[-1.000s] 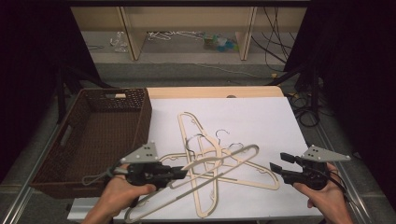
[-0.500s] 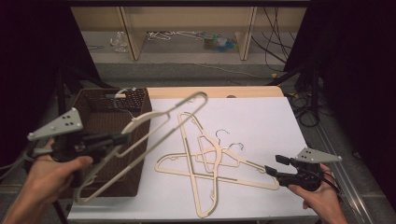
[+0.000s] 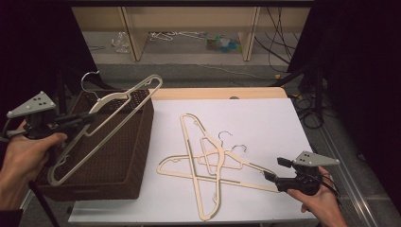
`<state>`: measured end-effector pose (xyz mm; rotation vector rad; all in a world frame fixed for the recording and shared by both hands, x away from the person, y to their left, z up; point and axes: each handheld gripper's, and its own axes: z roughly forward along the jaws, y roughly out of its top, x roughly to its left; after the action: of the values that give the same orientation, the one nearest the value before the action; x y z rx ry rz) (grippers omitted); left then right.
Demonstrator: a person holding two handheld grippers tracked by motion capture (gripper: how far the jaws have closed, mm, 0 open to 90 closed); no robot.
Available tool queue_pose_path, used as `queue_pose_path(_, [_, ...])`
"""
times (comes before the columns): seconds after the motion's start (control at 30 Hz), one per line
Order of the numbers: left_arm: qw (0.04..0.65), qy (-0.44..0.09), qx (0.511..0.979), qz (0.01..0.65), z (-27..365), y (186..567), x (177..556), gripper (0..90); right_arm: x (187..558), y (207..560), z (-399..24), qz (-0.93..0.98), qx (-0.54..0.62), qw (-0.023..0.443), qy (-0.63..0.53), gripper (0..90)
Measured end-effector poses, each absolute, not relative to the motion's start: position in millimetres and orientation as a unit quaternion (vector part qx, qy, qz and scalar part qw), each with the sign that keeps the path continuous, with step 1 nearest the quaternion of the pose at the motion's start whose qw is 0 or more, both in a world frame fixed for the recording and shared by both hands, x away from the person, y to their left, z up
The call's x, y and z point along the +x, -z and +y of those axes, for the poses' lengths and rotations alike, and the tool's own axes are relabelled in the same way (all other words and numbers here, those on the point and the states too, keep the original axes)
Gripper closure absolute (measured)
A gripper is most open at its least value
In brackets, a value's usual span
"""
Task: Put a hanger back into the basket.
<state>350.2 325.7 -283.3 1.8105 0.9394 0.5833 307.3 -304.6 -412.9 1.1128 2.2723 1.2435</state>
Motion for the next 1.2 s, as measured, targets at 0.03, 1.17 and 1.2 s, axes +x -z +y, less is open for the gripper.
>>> queue_pose_path(0.03, [0.488, -0.242, 0.744, 0.386, 330.8, 286.4, 353.1, 86.0, 307.8, 413.9, -304.4, 0.796, 0.387, 0.165, -0.435, 27.3])
queue_pose_path(1.17, [0.439, -0.191, 0.759, 0.442, 380.6, 364.3, 390.0, 85.6, 308.7, 419.2, -299.6, 0.806, 0.377, 0.149, -0.432, 28.0])
queue_pose_path(1.2, [0.435, -0.189, 0.76, 0.444, 379.4, 367.0, 391.9, 85.5, 308.6, 419.4, -299.4, 0.806, 0.377, 0.148, -0.432, 28.0])
